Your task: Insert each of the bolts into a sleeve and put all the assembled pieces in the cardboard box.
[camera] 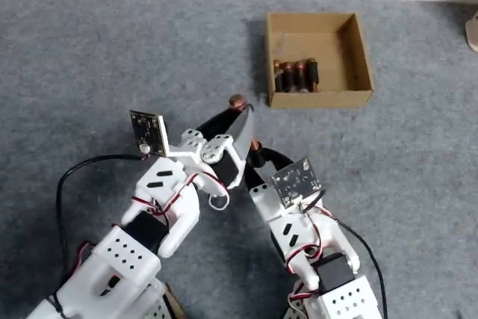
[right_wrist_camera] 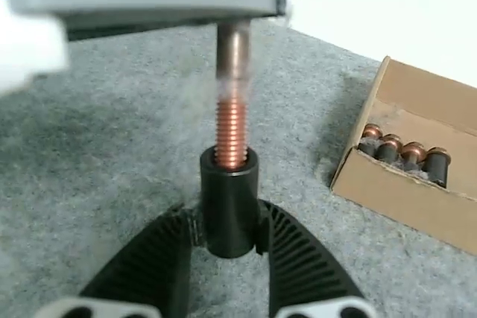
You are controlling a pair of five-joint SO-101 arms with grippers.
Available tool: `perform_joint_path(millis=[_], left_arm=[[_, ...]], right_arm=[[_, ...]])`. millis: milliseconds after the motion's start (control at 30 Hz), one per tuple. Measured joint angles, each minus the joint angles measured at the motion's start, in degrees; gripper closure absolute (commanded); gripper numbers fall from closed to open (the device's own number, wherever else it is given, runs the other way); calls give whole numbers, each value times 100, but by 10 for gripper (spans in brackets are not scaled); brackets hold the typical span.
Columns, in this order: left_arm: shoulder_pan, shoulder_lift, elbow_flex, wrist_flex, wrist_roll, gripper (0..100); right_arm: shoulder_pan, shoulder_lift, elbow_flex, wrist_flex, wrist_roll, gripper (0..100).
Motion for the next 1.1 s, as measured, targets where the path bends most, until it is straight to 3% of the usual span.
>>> perform_joint_path(millis=[233,533,633,767,867,1100], left_arm=[[97,-79,229,123,-88,990],[633,-70,264,738,-1477,985],[659,-70,264,782,-1618,893],[659,-105,360,800,-1653,641],[659,-70,484,862,-1644,514],[440,-88,457,1213,-1635,482]], right_arm=[[-18,0,0,9,0,993],[264,-35,0,9,-44,993],[273,-35,0,9,-44,993],[316,-35,0,9,-44,993],[378,-26,0,18,-44,993],[527,-26,0,18,-44,993]])
